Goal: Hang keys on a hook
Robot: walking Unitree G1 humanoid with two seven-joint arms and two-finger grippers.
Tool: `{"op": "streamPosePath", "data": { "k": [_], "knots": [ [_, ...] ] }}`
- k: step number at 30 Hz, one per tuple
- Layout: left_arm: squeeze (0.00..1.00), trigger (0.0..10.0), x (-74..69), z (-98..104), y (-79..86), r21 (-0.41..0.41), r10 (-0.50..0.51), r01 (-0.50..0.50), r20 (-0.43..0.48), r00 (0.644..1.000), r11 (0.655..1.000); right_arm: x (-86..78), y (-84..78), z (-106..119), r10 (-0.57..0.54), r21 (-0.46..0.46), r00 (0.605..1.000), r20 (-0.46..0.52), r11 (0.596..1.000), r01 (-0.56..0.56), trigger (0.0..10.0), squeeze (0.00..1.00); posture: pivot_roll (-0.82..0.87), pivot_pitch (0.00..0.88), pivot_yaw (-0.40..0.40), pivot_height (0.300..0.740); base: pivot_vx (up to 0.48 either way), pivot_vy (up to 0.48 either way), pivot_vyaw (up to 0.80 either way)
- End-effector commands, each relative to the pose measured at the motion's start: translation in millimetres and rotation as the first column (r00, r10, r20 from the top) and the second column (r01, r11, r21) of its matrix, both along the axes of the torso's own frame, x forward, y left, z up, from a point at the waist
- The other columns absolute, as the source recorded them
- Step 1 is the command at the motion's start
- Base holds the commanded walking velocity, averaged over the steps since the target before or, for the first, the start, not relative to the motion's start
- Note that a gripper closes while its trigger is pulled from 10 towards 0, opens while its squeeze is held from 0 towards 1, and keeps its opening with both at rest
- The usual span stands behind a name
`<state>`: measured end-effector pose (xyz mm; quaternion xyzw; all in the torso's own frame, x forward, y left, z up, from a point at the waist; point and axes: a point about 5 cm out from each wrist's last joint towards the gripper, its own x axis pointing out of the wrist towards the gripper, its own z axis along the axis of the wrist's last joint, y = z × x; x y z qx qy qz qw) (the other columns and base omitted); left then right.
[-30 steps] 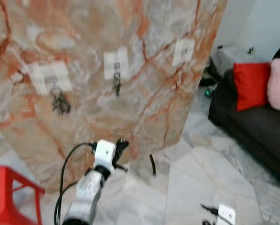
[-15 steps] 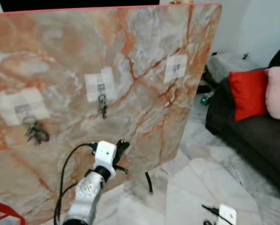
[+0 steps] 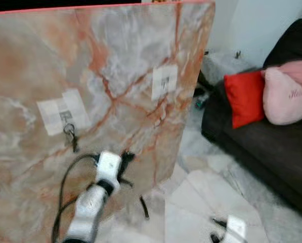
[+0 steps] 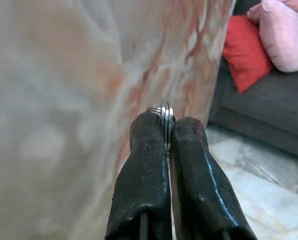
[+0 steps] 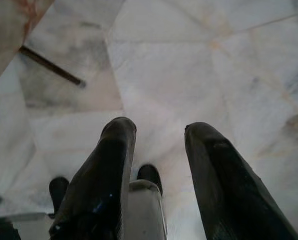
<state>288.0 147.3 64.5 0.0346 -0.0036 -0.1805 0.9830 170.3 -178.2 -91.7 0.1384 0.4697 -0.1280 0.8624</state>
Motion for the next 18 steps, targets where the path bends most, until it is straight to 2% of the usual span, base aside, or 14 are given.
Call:
{"op": "streamPosePath", "data": {
  "k": [1,6,13,18],
  "knots": [
    [0.0,10.0,-0.7,-1.0,-7.5,-0.021,-0.023,0.023,-0.008,1.0,1.0,-5.9,-9.8,-1.5,-0.015,-0.022,1.0,-0.017,1.0,0.014,10.0,0.0,0.06,0.0,-0.092,0.74,0.0,-0.349,0.0],
    [0.0,10.0,-0.5,-0.3,-8.7,-0.023,-0.025,0.025,-0.007,1.0,0.999,-5.2,-9.1,-1.2,-0.001,-0.023,1.0,-0.013,1.0,0.001,10.0,0.0,0.06,0.0,-0.09,0.74,0.0,-0.385,0.0],
    [0.0,10.0,-0.5,0.1,-8.4,-0.021,-0.022,0.021,-0.007,1.0,1.0,-3.1,-10.2,0.1,0.039,-0.06,0.999,-0.002,0.997,-0.039,10.0,0.0,0.06,0.0,-0.091,0.74,0.245,-0.383,0.0],
    [0.0,10.0,-0.2,-1.0,-6.8,-0.011,-0.007,0.007,-0.014,1.0,1.0,-3.4,-11.7,0.2,0.061,-0.091,0.998,-0.013,0.994,-0.062,10.0,0.0,0.06,0.0,-0.09,0.74,0.256,-0.381,0.8]
  ]
}}
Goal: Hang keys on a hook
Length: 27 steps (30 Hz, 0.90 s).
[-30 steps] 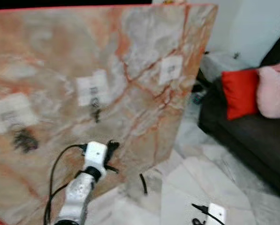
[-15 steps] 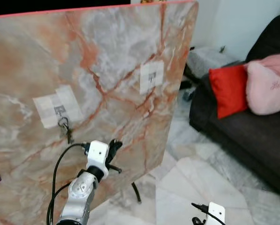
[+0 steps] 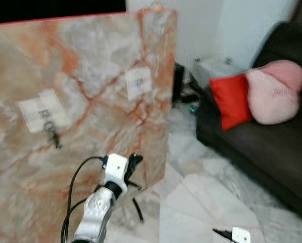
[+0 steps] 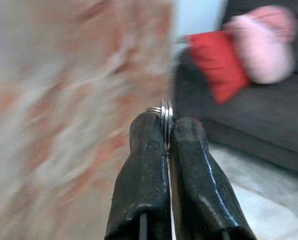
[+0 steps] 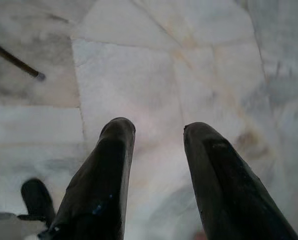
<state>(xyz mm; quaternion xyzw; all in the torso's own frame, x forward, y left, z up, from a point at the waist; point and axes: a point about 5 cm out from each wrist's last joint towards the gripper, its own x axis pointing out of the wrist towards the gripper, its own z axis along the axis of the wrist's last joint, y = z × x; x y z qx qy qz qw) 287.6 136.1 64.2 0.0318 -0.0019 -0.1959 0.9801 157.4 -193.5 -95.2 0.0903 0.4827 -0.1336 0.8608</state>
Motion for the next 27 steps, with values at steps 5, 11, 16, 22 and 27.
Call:
{"op": "streamPosePath", "data": {
  "k": [5,11,16,22,27],
  "knots": [
    [0.0,10.0,2.3,-0.4,5.8,-0.001,0.046,-0.046,-0.012,0.999,0.999,9.4,3.8,3.5,0.033,-0.007,0.999,0.024,0.999,-0.033,10.0,0.0,0.06,0.0,-0.09,0.74,0.207,-0.198,0.8],
    [0.0,10.0,1.6,-2.1,7.8,0.008,0.064,-0.064,-0.024,0.998,0.998,10.9,5.3,4.0,0.052,-0.014,0.998,0.026,0.999,-0.051,10.0,0.0,0.07,0.0,-0.099,0.74,0.0,0.0,0.78],
    [0.0,10.0,1.3,-2.6,8.1,0.01,0.077,-0.077,-0.024,0.997,0.997,11.2,4.8,4.2,0.063,-0.019,0.998,0.025,0.998,-0.063,10.0,0.0,0.07,0.0,-0.1,0.74,0.0,0.0,0.8],
    [0.0,10.0,1.9,-1.4,6.9,0.017,0.084,-0.084,-0.012,0.996,0.996,9.5,3.6,3.6,0.072,-0.022,0.997,0.02,0.997,-0.072,10.0,0.0,0.06,0.0,-0.102,0.74,0.0,-0.045,0.8],
    [0.0,10.0,2.0,-1.0,7.3,0.022,0.091,-0.09,-0.01,0.996,0.996,8.5,4.4,3.0,0.071,-0.007,0.997,0.021,0.997,-0.071,10.0,0.0,0.07,0.0,-0.105,0.74,0.0,-0.294,0.32]
  ]
}}
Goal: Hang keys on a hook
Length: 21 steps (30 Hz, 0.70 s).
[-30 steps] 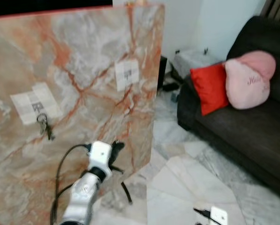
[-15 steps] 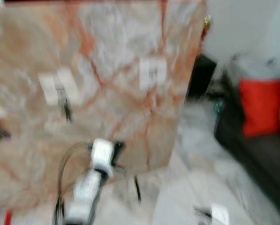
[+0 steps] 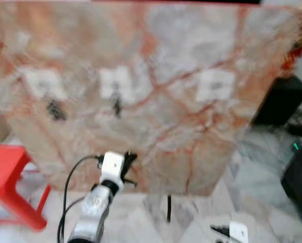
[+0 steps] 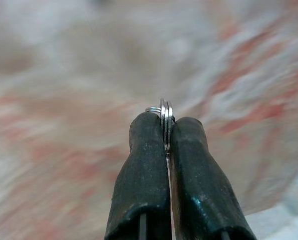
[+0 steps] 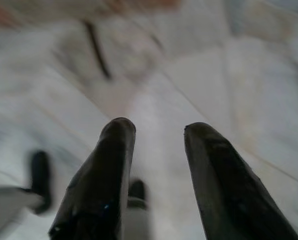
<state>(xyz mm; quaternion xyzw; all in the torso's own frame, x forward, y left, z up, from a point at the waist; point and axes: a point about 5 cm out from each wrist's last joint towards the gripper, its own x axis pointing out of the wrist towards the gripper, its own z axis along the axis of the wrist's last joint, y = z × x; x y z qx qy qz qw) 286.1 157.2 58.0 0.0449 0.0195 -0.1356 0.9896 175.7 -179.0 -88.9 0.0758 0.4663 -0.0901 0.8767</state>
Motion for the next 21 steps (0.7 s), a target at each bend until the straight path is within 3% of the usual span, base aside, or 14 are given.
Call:
{"op": "streamPosePath", "data": {
  "k": [1,14,21],
  "knots": [
    [0.0,10.0,3.5,5.2,-13.7,-0.011,-0.033,0.033,0.023,0.999,0.999,-9.8,-10.1,-3.2,-0.02,-0.017,0.999,-0.026,1.0,0.019,10.0,0.0,0.07,0.0,-0.105,0.74,0.0,-0.307,0.0],
    [0.0,10.0,2.6,4.1,-12.8,0.002,-0.032,0.032,0.018,0.999,0.999,-11.0,-9.9,-3.8,-0.046,-0.003,0.999,-0.028,0.999,0.046,10.0,0.0,0.07,0.0,-0.103,0.74,0.018,-0.361,0.0],
    [0.0,10.0,3.4,4.8,-11.3,0.009,-0.029,0.029,0.019,0.999,1.0,-11.7,-9.0,-4.2,-0.041,-0.002,0.999,-0.031,0.999,0.041,10.0,0.0,0.07,0.0,-0.099,0.74,0.171,-0.372,0.0]
  ]
}}
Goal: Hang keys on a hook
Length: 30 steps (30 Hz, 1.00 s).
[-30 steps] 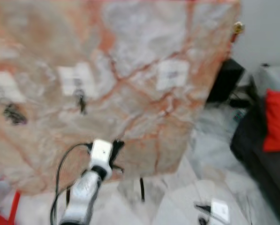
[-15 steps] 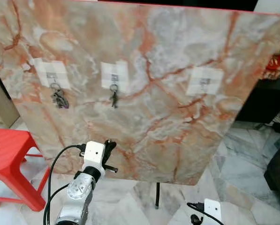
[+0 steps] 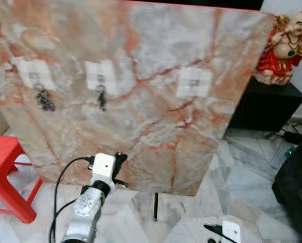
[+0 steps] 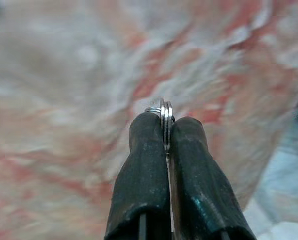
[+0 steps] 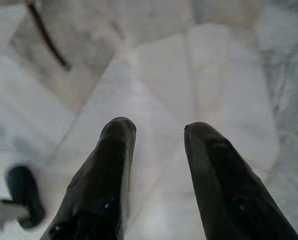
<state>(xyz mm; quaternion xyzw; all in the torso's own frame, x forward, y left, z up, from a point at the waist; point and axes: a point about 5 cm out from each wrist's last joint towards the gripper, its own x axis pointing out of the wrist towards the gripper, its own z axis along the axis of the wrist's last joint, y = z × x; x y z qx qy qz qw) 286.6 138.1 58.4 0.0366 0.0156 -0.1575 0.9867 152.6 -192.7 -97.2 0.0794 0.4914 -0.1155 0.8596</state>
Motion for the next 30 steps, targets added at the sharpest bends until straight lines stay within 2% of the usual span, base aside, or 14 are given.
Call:
{"op": "streamPosePath", "data": {
  "k": [1,7,30],
  "knots": [
    [0.0,10.0,2.9,4.4,8.1,0.028,0.016,-0.017,0.017,1.0,0.999,11.0,3.4,4.0,0.002,-0.006,1.0,0.029,1.0,-0.002,10.0,0.0,0.07,0.0,-0.1,0.74,0.0,-0.375,0.0],
    [0.0,10.0,2.6,4.5,10.2,0.036,0.024,-0.024,0.018,1.0,0.999,10.9,2.5,4.2,-0.012,-0.001,0.999,0.034,1.0,0.012,10.0,0.0,0.07,0.0,-0.096,0.74,0.16,-0.376,0.0],
    [0.0,10.0,4.7,7.6,14.7,0.055,0.089,-0.091,0.043,0.995,0.994,12.5,4.7,4.6,0.062,-0.014,0.998,0.031,0.998,-0.062,10.0,0.0,0.07,0.0,-0.105,0.74,0.063,-0.377,0.02]
  ]
}}
